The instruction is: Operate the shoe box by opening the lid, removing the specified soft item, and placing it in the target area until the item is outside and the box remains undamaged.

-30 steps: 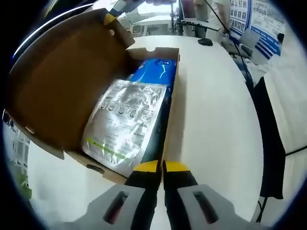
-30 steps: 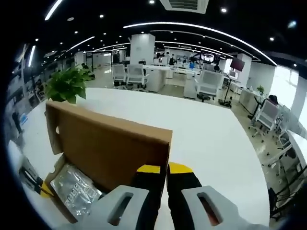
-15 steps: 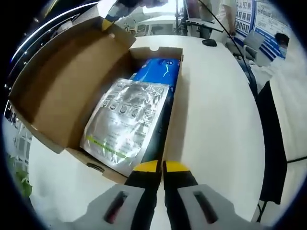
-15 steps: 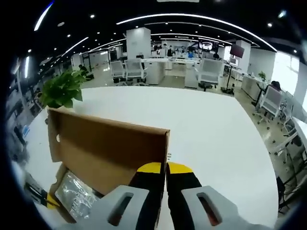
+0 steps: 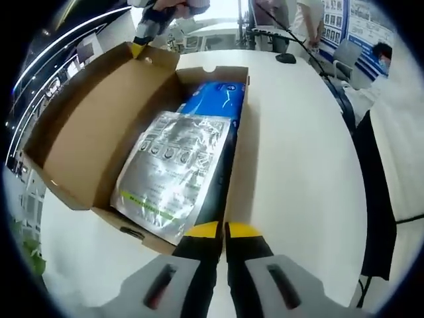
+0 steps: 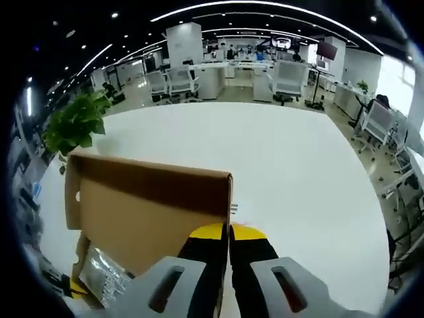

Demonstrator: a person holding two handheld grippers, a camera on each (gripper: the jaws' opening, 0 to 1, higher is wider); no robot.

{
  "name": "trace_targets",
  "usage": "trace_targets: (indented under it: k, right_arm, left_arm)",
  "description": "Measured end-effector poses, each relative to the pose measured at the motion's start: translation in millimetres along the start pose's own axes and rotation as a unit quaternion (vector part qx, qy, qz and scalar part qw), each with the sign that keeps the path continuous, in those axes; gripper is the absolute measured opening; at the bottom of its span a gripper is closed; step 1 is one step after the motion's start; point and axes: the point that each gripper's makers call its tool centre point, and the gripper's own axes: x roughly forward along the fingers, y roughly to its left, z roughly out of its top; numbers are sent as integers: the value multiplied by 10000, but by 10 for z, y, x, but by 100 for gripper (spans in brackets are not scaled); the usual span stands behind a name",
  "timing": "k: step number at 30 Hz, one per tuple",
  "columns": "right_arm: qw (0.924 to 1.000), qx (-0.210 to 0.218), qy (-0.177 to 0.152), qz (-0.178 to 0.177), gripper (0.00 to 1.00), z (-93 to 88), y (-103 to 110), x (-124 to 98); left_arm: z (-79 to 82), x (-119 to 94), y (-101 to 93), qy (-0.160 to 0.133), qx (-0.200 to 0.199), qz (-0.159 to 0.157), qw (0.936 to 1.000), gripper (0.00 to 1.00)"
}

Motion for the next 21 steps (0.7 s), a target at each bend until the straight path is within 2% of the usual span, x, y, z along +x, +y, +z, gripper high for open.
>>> trace_targets:
  k: [2,4,6,13,21]
  right_arm:
    - [10000,-47,36,-4,0,10,-28,82]
    - [9990,-420,122,-81,0,-57,13,55]
    - [9982,-553,193,-151,0,-91,35,90]
    - [9979,-547,335,-100,0,-26,-40,393]
    - [9977,-442,515,-91,0,-213,-5,487]
  left_arm:
    - [1,4,3,4,2,-10,10000,1]
    - [2,6,4,-10,8,-28,10000,1]
    - [5,7,7,-27,23,-32,10000,1]
    - [8,14,9,-97,112,-25,9999,1]
    - [2,14,6,-114,79,-48,9999,1]
